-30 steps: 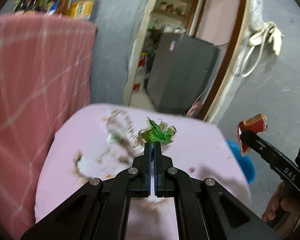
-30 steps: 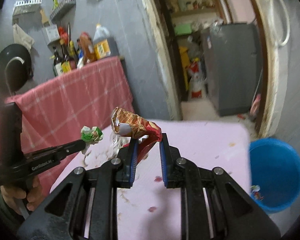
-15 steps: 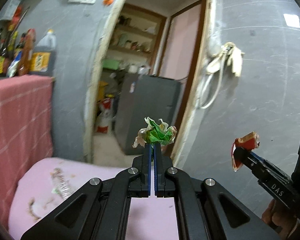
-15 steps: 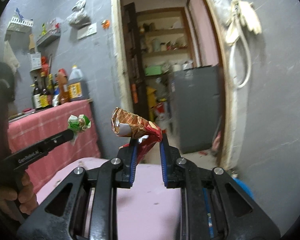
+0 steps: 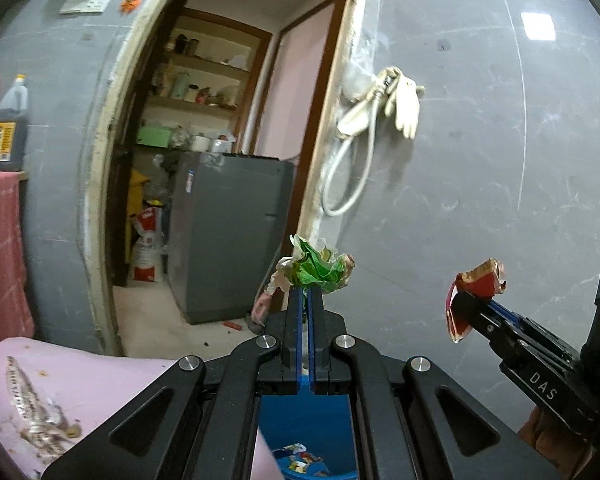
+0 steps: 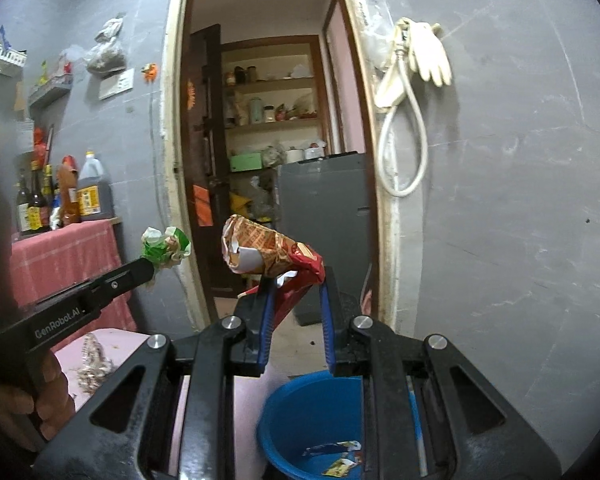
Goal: Collect trash
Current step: 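Lift and carry the green and red wrappers over the blue bucket, then open both tools to drop the wrappers into the bucket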
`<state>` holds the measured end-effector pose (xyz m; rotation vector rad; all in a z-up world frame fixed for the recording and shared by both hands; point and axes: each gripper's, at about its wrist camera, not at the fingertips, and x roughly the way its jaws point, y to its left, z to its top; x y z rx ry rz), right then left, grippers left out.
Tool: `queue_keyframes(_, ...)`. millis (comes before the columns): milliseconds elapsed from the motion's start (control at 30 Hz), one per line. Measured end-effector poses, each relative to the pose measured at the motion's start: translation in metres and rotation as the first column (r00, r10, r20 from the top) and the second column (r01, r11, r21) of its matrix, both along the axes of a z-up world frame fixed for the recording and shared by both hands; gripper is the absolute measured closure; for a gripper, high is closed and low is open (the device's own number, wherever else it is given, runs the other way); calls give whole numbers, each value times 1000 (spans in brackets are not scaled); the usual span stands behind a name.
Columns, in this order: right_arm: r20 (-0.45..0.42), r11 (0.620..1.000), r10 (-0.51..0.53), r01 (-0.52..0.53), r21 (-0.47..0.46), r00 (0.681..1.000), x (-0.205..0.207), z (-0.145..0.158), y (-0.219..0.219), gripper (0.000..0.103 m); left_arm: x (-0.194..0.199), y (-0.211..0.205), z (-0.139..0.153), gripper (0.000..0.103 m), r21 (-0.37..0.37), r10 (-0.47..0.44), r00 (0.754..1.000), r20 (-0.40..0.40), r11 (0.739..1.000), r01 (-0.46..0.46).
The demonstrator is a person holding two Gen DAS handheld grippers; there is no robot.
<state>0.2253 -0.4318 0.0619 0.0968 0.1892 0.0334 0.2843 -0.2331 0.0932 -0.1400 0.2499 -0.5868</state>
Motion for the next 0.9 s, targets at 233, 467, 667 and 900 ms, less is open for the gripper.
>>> queue_keyframes(233, -117, 999, -29, 34, 42, 993, 23, -27, -24, 81, 25, -33, -26, 103, 48, -51, 990, -128, 997, 57)
queue_keyframes(467, -254, 993, -23, 52, 106, 967, 52, -61, -38, 80, 59, -54, -59, 102, 79, -76, 952, -298, 991, 104)
queue_keyframes(667, -350, 987, -13, 68, 145, 937, 73, -87, -44, 79, 75, -64, -87, 103, 116, -56, 915, -400, 987, 111)
queue_keyframes(900, -387, 982, -20, 92, 167, 922, 82, -103, -48, 63, 90, -68, -111, 101, 124, -61, 883, -465, 983, 133)
